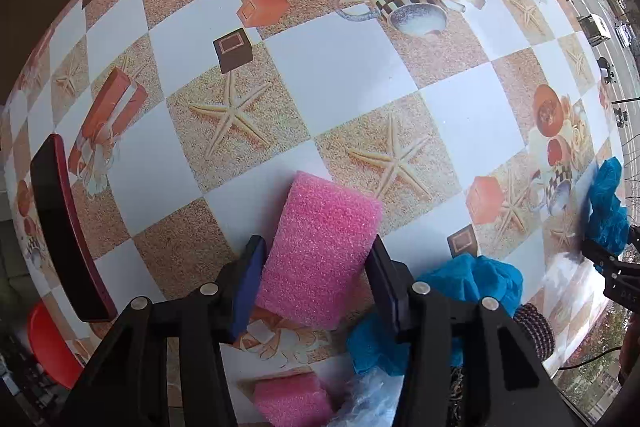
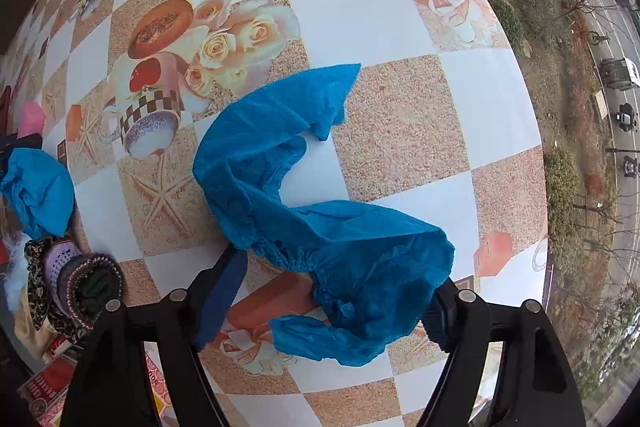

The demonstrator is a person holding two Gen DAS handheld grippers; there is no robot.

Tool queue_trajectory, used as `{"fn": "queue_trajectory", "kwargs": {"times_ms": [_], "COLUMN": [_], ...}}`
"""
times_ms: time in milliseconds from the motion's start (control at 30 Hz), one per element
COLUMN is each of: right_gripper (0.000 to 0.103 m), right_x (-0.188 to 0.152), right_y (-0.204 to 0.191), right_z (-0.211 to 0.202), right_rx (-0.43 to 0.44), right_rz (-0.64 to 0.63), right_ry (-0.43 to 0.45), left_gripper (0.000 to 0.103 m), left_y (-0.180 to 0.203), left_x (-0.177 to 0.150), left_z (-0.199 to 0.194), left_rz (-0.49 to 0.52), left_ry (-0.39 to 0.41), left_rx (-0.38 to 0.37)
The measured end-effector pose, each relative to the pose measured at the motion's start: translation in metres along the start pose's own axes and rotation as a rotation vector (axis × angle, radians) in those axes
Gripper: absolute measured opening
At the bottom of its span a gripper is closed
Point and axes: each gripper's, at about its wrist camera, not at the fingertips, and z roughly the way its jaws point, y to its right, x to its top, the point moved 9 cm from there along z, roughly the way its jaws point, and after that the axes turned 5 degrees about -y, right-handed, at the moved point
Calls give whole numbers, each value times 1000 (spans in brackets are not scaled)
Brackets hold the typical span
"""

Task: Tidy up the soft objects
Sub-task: 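Grasp the pink sponge with the left tool while the right lifts the blue cloth, then carry the pink sponge and blue cloth with both tools over the white box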

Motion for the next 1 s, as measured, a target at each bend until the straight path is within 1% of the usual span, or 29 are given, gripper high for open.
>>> {"fn": "queue_trajectory", "kwargs": {"times_ms": [33, 100, 233, 333, 433, 500, 633, 667, 767, 867, 1000], "right_gripper": [42, 23, 23, 23, 23, 23, 23, 23, 23, 23, 23], "right_x": [0, 1, -2, -8, -19, -27, -44, -49, -65, -82, -109], "right_y": [-2, -4, -2, 1, 0, -1, -3, -3, -2, -8, -15], "right_z": [-4, -7, -12, -18, -23, -27, -29, -30, -33, -36, -40], "right_rx": [-1, 2, 70, 102, 121, 128, 145, 147, 155, 161, 161], "right_rz": [-13, -26, 32, 51, 57, 62, 77, 80, 86, 86, 72], "right_ry": [13, 23, 30, 42, 44, 46, 45, 45, 45, 44, 40], "left_gripper": [53, 53, 53, 53, 53, 53, 53, 53, 53, 53, 53], "left_y": [0, 1, -9, -13, -13, -2, 13, 19, 31, 34, 40], "left_x": [-2, -10, -28, -34, -45, -63, -85, -95, -111, -126, -155], "left_z": [0, -4, -21, -43, -63, -75, -99, -101, -104, -99, -101], "left_rz": [1, -8, -54, -82, -88, -90, -75, -67, -40, -34, -32], "left_ry": [-2, 13, 58, 107, 155, 183, 216, 221, 235, 239, 246], "left_rx": [7, 20, 50, 61, 69, 66, 40, 39, 53, 35, 26]}}
